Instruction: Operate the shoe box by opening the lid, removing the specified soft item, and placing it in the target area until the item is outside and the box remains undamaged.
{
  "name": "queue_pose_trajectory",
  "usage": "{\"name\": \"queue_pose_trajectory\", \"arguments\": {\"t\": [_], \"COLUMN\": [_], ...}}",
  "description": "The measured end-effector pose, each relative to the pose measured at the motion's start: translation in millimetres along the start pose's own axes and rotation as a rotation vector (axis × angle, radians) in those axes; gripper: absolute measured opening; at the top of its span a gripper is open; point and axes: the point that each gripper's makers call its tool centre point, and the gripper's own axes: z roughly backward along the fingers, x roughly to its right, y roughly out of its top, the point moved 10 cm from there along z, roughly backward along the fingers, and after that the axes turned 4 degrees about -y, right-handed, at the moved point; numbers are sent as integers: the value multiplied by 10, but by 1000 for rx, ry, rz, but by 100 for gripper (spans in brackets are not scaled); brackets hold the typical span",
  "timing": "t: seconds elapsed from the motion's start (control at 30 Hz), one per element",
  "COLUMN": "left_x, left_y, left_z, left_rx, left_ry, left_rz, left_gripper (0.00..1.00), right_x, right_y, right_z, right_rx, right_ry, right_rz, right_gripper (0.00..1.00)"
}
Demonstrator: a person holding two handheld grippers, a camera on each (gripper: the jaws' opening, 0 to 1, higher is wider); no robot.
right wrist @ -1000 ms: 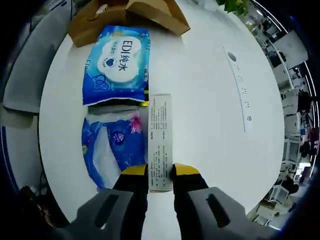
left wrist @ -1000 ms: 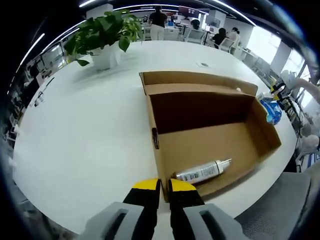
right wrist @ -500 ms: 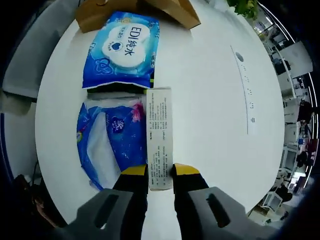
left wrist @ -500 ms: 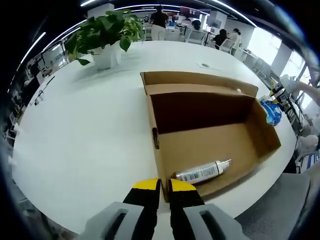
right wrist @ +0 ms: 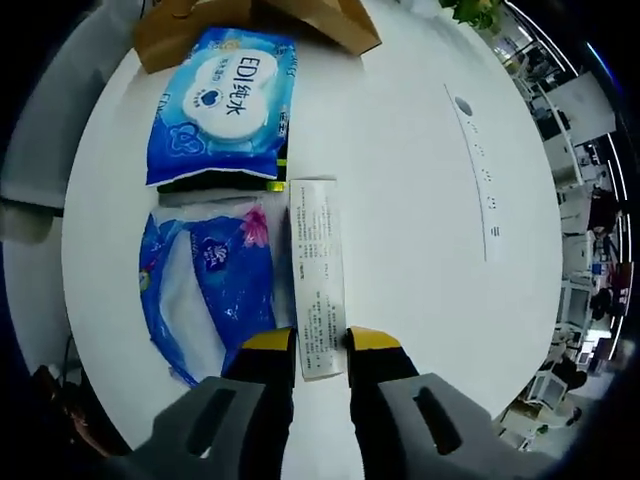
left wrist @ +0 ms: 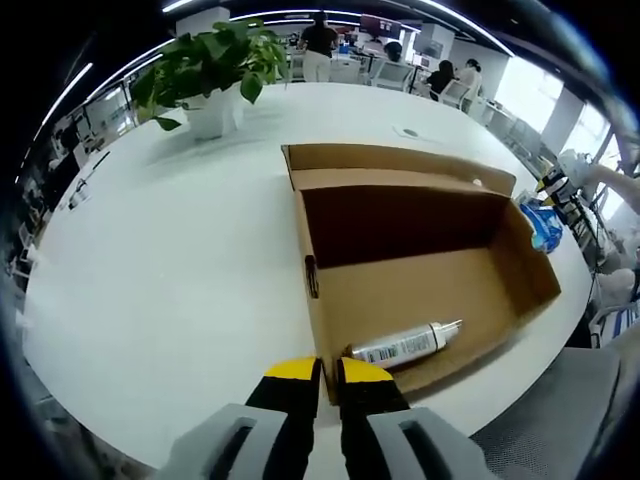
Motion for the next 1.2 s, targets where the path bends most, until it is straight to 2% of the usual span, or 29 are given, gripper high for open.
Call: {"name": "queue_pose_trajectory", "arguments": {"t": [0.1, 0.3, 0.4, 0.6, 0.7, 0.97, 1.2], "left_x": [2, 8, 14, 47, 71, 116, 126], "left_y": [-1, 2, 9, 44, 68, 150, 258], "left_z": [1, -1, -1, -13, -17, -3, 86], "left_rx": [1, 1, 1, -3, 0, -2, 9], "left_ry": [1, 5, 6, 19, 20, 5, -12], "left_rz": [-1, -10, -27, -110, -146, -246, -318], "left_gripper": [6, 7, 7, 8, 13, 22, 27], "right_x": [-6, 0, -17, -109, -139, -290, -449], "right_y": [5, 33, 54, 89, 86, 88, 159], "right_z": [11, 101, 161, 274, 304, 488, 644], "right_rx": [4, 36, 52, 83, 97, 158, 247], "right_ry": [-8, -53, -67, -83, -97, -134, -150], "right_rz": [4, -24, -38, -89, -112, -232, -374], "right_gripper": [18, 30, 31, 36, 38, 48, 60]}}
